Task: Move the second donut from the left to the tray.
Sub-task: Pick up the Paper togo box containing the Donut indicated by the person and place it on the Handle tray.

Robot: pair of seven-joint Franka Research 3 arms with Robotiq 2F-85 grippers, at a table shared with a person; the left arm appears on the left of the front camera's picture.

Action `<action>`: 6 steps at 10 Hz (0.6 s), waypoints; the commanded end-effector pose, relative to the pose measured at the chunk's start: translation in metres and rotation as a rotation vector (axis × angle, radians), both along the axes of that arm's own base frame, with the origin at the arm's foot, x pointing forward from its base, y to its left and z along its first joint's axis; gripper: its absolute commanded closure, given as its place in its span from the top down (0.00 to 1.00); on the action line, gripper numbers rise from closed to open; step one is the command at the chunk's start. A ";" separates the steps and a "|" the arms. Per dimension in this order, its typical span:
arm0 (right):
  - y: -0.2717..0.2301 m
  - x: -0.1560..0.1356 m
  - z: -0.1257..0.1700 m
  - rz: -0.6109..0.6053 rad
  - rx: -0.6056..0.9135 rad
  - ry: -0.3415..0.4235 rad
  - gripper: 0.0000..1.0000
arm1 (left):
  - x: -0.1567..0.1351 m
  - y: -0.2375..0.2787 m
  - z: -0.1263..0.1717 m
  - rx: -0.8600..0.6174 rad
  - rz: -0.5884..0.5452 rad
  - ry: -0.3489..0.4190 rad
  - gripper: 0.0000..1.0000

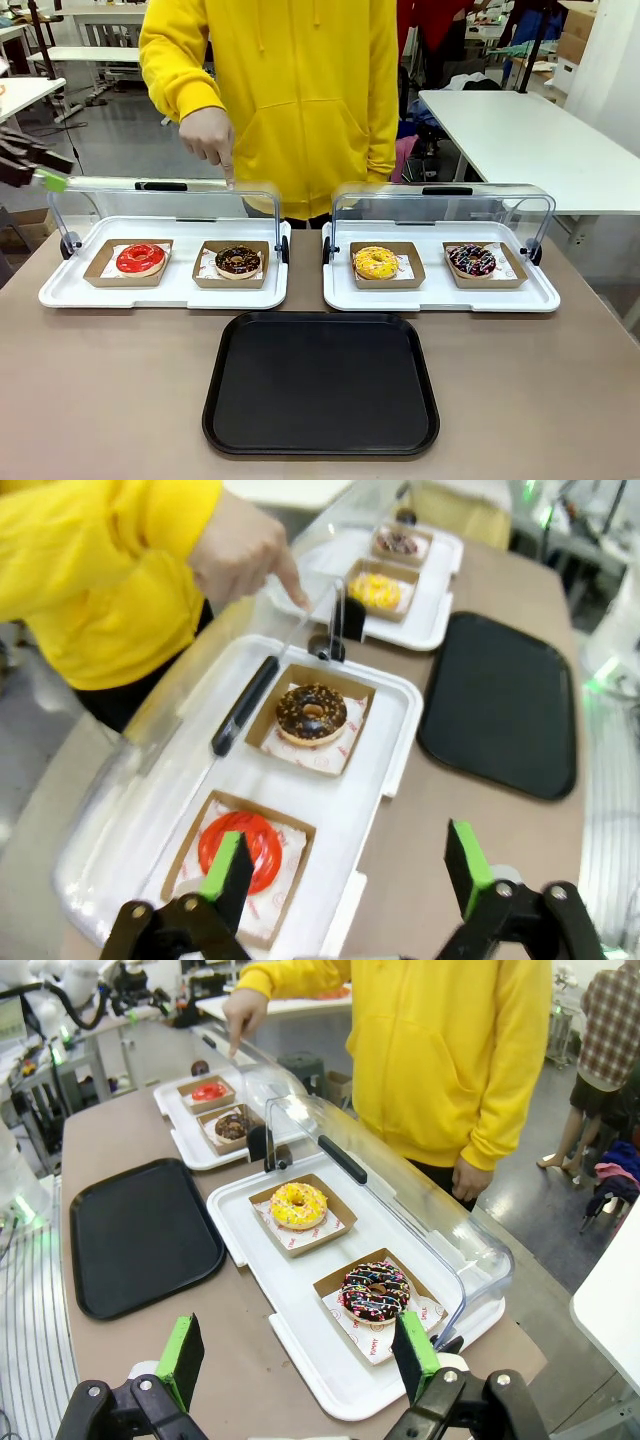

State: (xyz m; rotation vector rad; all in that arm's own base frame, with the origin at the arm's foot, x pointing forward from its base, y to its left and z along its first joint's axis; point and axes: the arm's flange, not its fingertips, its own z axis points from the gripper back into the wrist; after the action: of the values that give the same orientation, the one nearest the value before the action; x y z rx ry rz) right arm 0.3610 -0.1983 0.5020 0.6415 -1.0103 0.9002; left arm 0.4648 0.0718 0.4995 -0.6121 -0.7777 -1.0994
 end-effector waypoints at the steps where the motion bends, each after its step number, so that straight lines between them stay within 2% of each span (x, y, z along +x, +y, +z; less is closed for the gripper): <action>1: 0.000 0.002 0.002 0.001 0.014 -0.018 1.00 | 0.009 -0.052 0.013 0.171 -0.054 0.008 1.00; 4: 0.000 0.002 0.002 0.001 0.014 -0.018 1.00 | 0.010 -0.133 0.009 0.408 -0.201 -0.025 1.00; 6: 0.000 0.002 0.002 0.001 0.014 -0.018 1.00 | 0.006 -0.173 -0.008 0.528 -0.250 -0.031 1.00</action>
State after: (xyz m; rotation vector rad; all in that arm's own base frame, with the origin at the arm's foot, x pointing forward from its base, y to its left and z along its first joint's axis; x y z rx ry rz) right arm 0.3609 -0.1985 0.5020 0.6401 -1.0088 0.8995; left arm 0.4710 -0.0996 0.4993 -0.3097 -0.4510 -1.4799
